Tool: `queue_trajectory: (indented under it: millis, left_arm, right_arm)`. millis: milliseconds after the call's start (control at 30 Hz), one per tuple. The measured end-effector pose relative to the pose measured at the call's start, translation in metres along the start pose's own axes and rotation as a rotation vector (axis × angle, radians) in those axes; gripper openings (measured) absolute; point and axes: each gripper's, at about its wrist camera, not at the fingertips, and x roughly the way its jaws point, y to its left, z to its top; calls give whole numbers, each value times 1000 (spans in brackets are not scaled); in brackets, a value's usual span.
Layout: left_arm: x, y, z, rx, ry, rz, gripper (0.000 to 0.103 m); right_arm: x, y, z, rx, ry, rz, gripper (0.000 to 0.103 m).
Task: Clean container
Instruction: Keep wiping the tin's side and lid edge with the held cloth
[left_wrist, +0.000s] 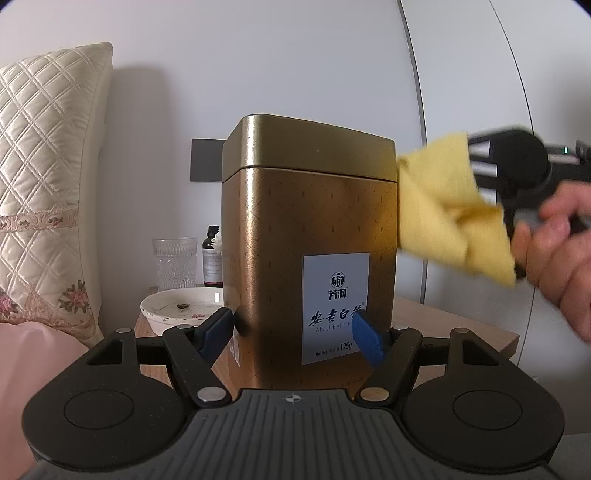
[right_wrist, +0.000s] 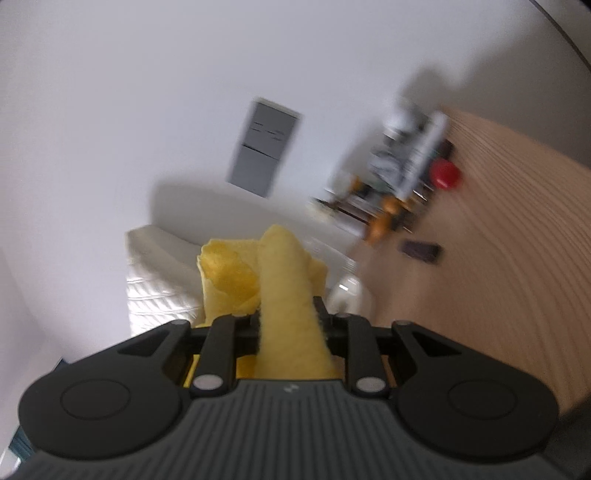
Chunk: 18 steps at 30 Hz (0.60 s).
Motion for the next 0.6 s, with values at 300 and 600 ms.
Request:
queue_trajectory:
  millis: [300, 600]
  left_arm:
    - [-5, 8, 0, 7, 7, -13, 74]
    - [-13, 18, -1, 9, 8, -11, 74]
  right_arm:
    - [0, -20, -13, 12, 31, -81, 23]
    - [6, 14, 9, -84, 7, 3, 23]
